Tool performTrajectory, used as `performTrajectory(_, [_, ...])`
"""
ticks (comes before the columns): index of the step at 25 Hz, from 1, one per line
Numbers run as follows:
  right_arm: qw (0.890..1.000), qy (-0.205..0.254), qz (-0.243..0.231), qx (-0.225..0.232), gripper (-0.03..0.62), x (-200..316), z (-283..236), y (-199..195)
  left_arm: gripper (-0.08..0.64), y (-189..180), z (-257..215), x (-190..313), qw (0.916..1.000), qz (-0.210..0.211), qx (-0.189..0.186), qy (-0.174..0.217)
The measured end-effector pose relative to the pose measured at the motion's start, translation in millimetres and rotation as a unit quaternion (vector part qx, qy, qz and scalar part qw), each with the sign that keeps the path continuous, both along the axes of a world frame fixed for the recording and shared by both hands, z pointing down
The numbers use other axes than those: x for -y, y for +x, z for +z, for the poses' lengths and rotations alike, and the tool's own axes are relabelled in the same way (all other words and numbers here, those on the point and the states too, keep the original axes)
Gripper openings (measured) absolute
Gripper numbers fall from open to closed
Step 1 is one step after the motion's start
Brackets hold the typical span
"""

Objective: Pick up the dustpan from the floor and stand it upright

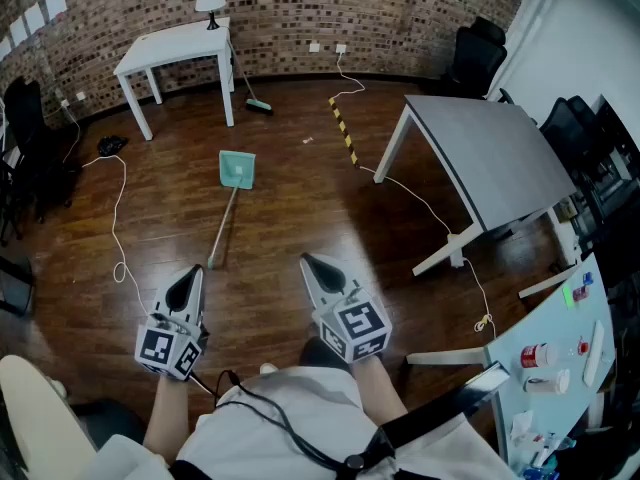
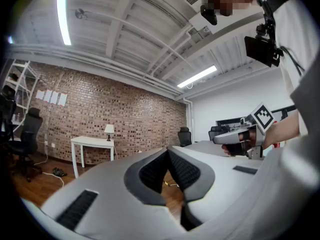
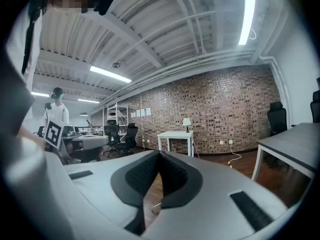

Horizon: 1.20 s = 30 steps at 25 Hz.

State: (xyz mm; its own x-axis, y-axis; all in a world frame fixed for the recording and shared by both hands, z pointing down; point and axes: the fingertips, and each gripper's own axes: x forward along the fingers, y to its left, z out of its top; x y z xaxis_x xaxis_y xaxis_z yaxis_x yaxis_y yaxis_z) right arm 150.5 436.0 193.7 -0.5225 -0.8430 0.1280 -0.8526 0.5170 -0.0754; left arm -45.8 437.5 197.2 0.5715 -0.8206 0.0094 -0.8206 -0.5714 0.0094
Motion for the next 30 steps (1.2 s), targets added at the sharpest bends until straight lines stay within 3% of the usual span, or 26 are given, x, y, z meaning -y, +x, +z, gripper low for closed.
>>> performTrajectory(6, [1.0, 0.008, 0.015, 0.01, -0.012, 36, -1, -2, 0.002, -19, 11, 25, 0.9998, -0.017, 0.008, -0.007])
performTrajectory(11, [1.0, 0.016, 0.006, 0.02, -0.012, 93, 2, -4, 0.002, -31, 17, 73, 0.9991, -0.039, 0.012, -0.013])
performTrajectory(18, [0.999, 0.013, 0.0, 0.036, -0.012, 218, 13, 20, 0.002, -14, 17, 191, 0.9981, -0.058, 0.022, -0.006])
performTrajectory(25, [0.999, 0.039, -0.015, 0.023, -0.012, 362, -26, 68, 0.002, 17, -16, 322, 0.9963, -0.077, 0.035, 0.014])
performTrajectory(30, [0.999, 0.033, -0.008, 0.032, -0.012, 427, -30, 91, 0.002, 25, -17, 375, 0.9942, -0.096, 0.047, 0.01])
